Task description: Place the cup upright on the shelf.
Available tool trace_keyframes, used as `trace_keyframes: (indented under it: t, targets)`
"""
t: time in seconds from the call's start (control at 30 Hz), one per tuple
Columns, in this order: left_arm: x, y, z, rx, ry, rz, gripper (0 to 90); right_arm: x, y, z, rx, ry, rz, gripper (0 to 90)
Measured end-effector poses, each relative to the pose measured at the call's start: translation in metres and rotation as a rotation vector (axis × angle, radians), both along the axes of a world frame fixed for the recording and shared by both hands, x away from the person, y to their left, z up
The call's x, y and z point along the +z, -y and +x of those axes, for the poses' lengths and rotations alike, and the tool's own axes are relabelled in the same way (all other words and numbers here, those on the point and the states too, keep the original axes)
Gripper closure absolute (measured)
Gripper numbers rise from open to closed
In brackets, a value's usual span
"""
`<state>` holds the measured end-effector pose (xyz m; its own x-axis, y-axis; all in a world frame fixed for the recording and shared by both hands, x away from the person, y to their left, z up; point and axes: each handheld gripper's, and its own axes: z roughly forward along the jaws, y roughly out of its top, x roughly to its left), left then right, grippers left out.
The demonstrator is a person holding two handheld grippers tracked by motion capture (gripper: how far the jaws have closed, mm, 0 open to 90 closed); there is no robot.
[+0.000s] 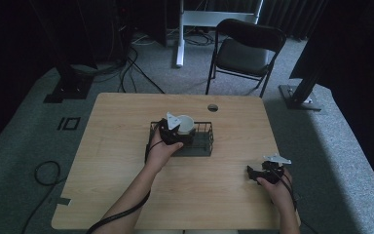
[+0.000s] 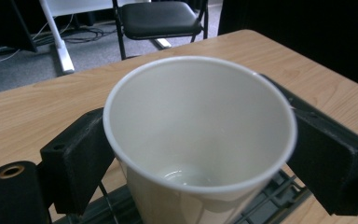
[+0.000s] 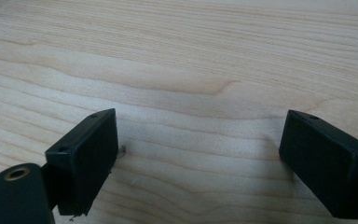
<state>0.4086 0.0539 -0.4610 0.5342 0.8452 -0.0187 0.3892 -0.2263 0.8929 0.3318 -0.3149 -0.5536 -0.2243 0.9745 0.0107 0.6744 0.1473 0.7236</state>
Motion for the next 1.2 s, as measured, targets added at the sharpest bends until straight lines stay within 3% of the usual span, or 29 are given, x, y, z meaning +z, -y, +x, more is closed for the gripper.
trace_keyframes:
  t: [0.37, 0.8, 1.2]
  targets:
    - [0.007, -0.011, -0.012, -0.022, -0.005, -0.041, 11.8, 0.000, 0.000, 0.000, 0.001, 0.001, -0.001, 11.1]
    - [0.017, -0.023, -0.023, -0.037, 0.018, -0.051, 11.8, 0.000, 0.000, 0.000, 0.001, 0.001, -0.001, 11.1]
    - [0.026, -0.046, -0.040, -0.030, 0.050, -0.052, 11.8, 0.000, 0.000, 0.000, 0.000, 0.002, 0.000, 11.1]
